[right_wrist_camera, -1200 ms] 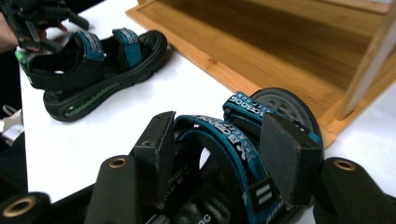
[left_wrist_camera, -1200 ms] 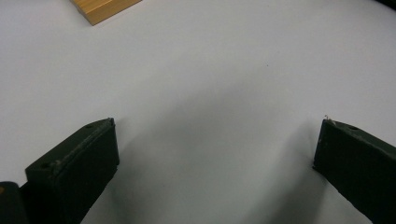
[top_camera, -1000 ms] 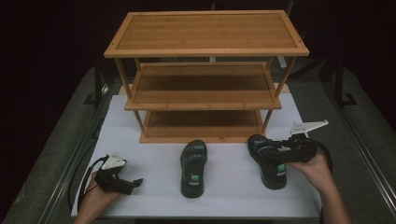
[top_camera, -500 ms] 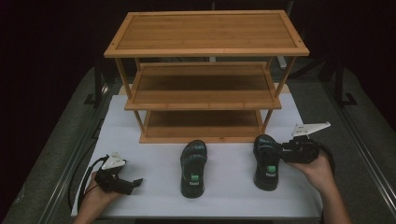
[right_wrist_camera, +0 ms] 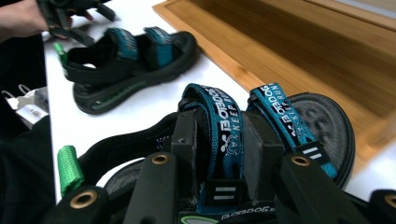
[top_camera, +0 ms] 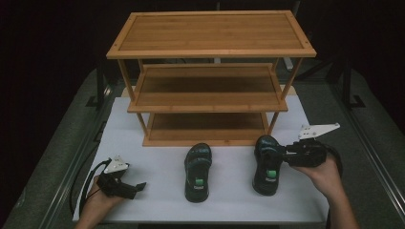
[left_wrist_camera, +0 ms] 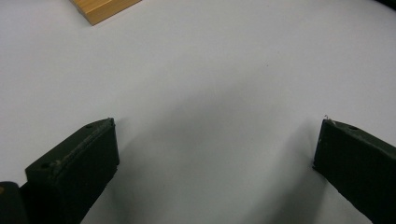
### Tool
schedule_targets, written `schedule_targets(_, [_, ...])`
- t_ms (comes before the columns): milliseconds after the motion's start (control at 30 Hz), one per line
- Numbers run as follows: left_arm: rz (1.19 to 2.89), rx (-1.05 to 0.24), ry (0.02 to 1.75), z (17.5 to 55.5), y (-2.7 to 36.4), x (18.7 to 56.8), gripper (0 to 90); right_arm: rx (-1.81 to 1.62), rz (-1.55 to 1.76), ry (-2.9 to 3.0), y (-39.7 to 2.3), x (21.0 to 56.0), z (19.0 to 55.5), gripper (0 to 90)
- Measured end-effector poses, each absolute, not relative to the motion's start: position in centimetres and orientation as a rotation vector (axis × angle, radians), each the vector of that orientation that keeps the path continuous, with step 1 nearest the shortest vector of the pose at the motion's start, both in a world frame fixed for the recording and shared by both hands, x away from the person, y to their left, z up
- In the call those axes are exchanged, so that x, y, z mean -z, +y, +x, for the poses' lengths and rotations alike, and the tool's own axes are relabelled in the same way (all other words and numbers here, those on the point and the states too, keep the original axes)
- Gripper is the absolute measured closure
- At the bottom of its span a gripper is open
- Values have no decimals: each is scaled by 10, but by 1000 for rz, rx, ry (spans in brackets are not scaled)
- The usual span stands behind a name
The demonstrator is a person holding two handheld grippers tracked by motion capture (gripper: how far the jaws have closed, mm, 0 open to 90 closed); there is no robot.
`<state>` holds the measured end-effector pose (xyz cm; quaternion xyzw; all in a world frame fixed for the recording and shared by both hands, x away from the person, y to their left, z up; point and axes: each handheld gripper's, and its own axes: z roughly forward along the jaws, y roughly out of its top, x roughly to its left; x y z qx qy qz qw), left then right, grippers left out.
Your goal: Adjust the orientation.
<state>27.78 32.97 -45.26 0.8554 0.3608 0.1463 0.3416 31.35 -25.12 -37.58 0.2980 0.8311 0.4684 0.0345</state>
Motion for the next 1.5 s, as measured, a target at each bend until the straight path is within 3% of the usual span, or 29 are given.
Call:
schedule_targets(800, [2222,-382,939,278,330,453,0,-1425,714,2748,-134,380,332,681])
schedule_targets(1333, [2225,-381,939,278,330,453,0,-1405,703,2786,-120,397,336,679])
schedule_targets(1500, [2226,-382,937,278,330,452,0,-1381,694,2772,-121,394,332,587])
